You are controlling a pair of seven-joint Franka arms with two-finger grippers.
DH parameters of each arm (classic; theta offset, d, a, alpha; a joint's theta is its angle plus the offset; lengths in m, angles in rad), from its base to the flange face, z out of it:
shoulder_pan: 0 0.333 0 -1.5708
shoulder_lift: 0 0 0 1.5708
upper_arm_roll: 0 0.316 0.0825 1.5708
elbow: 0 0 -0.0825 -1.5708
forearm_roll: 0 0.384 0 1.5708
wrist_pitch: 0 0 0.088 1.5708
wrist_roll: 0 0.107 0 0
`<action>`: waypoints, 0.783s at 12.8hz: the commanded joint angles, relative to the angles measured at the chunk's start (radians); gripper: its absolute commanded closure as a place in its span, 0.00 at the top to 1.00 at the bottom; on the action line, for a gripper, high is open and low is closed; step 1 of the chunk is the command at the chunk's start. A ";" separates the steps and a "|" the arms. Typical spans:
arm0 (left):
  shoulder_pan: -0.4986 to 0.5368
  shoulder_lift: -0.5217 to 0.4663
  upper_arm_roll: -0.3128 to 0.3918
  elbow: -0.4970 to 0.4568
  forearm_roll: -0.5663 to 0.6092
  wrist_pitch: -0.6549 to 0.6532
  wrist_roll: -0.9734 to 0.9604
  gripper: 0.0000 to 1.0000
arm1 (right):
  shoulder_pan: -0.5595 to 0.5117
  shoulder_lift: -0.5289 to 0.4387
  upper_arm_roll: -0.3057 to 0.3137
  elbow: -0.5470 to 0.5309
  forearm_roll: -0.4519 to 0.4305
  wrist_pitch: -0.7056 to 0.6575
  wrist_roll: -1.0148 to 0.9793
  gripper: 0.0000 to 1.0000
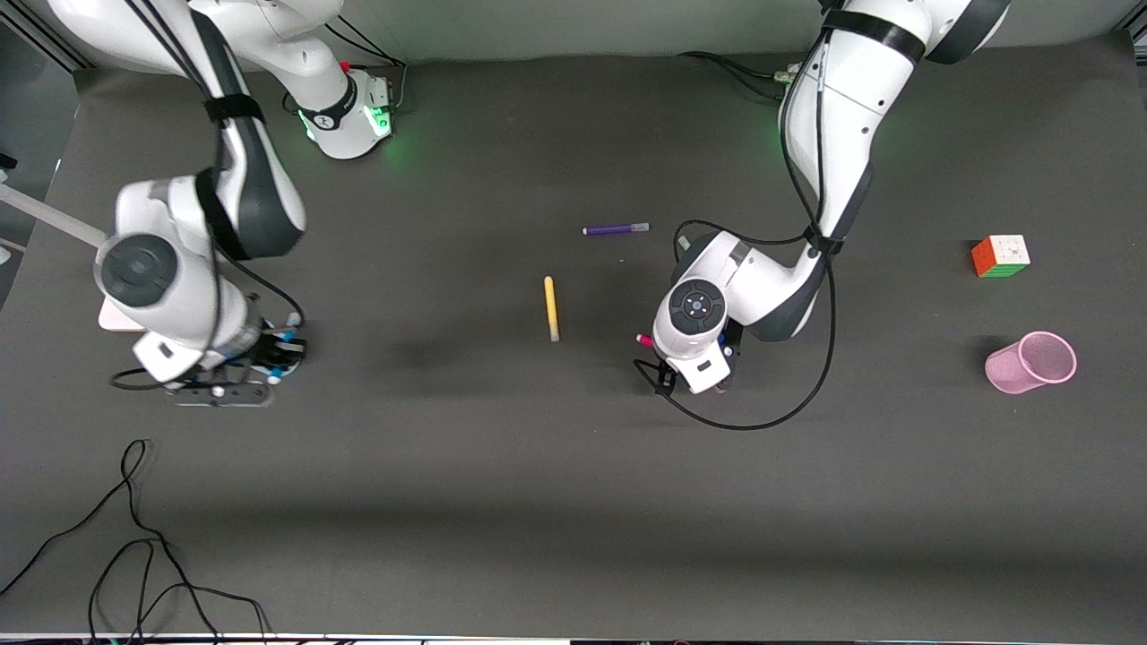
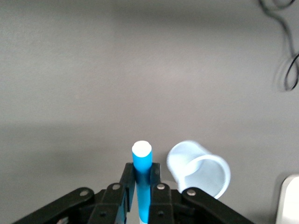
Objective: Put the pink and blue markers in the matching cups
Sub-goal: 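Carry the blue marker to the blue cup while the left gripper grasps the pink marker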
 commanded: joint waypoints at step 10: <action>-0.042 -0.006 0.011 -0.048 0.026 0.011 -0.025 0.00 | 0.017 -0.172 -0.231 -0.471 -0.009 0.714 -0.371 0.00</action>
